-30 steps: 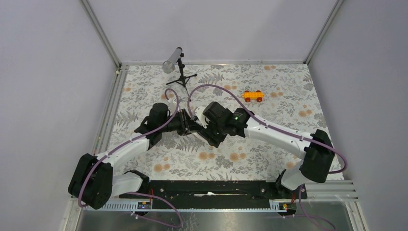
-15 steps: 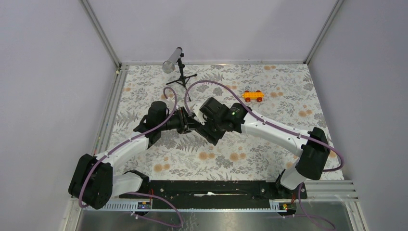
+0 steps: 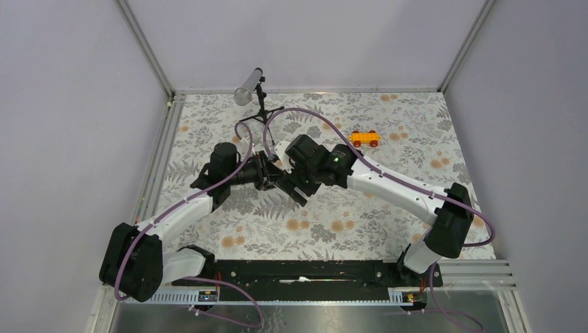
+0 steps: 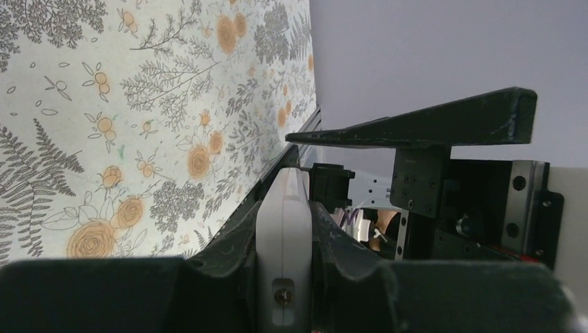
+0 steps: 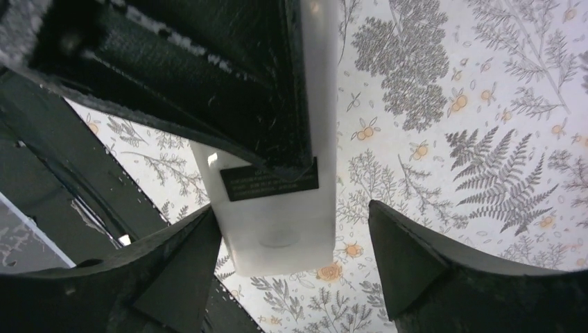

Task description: Load the batteries into the remote control

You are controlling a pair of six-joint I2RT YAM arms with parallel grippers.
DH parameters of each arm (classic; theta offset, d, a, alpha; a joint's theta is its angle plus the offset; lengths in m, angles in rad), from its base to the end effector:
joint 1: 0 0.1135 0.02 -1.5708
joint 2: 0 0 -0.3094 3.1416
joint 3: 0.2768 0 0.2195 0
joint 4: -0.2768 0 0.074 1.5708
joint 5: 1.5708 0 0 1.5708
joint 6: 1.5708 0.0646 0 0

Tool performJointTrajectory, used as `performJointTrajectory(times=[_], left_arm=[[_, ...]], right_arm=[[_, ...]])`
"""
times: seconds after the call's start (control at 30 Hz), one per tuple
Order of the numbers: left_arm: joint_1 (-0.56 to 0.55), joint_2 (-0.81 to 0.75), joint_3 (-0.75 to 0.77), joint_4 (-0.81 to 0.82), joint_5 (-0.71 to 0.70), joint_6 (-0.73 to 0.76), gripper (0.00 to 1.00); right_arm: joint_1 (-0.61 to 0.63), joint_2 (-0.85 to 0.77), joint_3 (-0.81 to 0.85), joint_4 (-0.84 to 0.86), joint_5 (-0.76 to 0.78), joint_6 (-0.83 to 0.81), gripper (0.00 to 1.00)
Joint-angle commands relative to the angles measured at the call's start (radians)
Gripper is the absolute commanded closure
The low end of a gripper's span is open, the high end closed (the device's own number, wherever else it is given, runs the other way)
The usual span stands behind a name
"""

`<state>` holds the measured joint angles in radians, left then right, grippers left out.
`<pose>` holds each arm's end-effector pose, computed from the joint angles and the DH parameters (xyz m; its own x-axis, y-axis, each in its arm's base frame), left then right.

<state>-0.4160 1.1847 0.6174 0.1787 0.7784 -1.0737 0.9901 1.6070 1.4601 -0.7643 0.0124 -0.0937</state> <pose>0.1873 -0.1324 0.2918 -0.9406 -0.2687 -0.2075 0.1160 0.3200 -0.9403 0.1838 0.2786 0.3416 -0.3538 -0.7097 -0.6092 -0.8688 0.4907 -0.0671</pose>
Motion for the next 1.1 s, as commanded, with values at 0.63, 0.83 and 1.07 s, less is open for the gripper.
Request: performJointTrajectory(times=[0.63,0.83,1.07], left_arm=[[0.12,-0.054,0.058,0.209,0.087,-0.198,1.0],[0.132,-0.08,0.071,0.239,0.052,-0.307,1.0],[0.138,-0.101,0.067,0.288,0.01,-0.417,1.0]], right_arm=[[-0.301,-0.435,-0.278,0.491,-0.164,0.772,0.0],[-0.301,-0.472,-0.447,0.703,-0.29,1.061,0.0],[-0.3,-0.453,-0.499,0.801,-0.308,1.146,0.0]])
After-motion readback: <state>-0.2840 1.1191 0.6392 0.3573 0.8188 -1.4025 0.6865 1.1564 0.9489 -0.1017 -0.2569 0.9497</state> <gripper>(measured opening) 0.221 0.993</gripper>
